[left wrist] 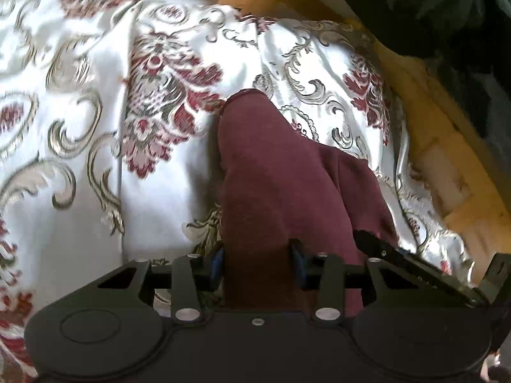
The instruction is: Fold small clothes
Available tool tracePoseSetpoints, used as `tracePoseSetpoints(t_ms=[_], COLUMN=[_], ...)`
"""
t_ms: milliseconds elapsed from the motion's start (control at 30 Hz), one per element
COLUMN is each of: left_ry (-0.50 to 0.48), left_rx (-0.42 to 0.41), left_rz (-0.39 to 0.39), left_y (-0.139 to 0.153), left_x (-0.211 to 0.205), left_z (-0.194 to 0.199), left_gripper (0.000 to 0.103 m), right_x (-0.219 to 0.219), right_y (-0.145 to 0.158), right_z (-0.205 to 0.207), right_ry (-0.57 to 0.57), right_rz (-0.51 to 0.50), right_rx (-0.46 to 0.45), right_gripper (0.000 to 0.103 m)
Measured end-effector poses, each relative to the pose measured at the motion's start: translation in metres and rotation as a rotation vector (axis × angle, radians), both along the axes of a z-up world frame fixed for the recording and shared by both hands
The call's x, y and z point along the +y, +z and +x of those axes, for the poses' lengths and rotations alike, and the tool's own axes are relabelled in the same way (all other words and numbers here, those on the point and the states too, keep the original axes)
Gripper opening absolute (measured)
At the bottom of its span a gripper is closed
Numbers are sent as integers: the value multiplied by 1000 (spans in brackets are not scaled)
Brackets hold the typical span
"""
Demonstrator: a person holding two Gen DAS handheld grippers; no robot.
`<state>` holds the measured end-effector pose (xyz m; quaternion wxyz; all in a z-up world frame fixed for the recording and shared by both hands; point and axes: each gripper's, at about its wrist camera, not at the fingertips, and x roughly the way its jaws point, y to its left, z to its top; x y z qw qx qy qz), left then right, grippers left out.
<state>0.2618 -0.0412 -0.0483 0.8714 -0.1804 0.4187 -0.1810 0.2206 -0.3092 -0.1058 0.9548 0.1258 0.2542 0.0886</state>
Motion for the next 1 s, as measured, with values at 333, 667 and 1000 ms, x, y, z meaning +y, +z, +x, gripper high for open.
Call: tracePoseSetpoints(t_ms=[333,667,1000], left_ry=[-77,-95,-29], left_rx=[-83,-196,-194], left_rz=[99,216,333], left_y=[37,69,78], left_x=[-16,3,58], left_z=[-8,-19,-17], left_gripper=[39,39,39], right_x=[14,58,108], right_y=[19,37,30], right_z=[-17,-17,16], right_ry=[8,85,195], right_rz=[-59,-101,-16], right_rx=[-138,-319,-291], right_gripper=[20,20,20])
